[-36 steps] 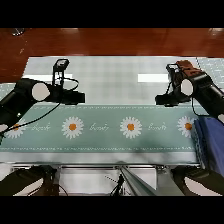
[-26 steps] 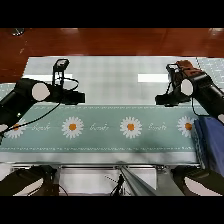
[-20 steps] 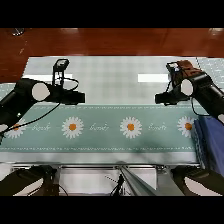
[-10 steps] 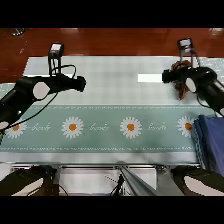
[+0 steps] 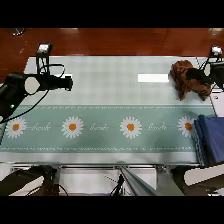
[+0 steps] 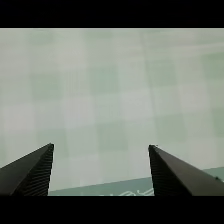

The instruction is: Fold the shirts.

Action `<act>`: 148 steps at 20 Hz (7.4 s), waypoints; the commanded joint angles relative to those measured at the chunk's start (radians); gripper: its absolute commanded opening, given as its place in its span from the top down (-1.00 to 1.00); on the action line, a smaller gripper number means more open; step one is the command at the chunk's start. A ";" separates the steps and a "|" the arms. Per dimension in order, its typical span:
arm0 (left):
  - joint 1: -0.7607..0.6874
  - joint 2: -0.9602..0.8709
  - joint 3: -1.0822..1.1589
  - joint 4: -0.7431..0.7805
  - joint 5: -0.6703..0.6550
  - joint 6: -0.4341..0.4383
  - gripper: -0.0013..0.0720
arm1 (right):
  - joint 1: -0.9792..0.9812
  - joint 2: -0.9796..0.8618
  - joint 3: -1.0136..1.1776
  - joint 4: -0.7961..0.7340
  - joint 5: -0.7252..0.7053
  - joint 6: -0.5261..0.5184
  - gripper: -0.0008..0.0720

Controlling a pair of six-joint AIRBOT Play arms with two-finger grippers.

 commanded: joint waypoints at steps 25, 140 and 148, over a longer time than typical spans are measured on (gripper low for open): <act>-0.013 0.686 -0.386 -0.375 -0.385 0.066 -0.95 | 0.509 0.822 0.431 0.489 0.294 -0.562 0.92; 0.510 -0.206 0.199 -0.593 -0.673 0.282 -0.96 | -0.048 0.068 0.244 0.904 0.731 -0.652 -0.75; 0.867 0.069 -0.381 -0.623 -0.632 0.339 -0.95 | -0.162 0.696 -0.755 1.073 0.320 -0.779 -0.74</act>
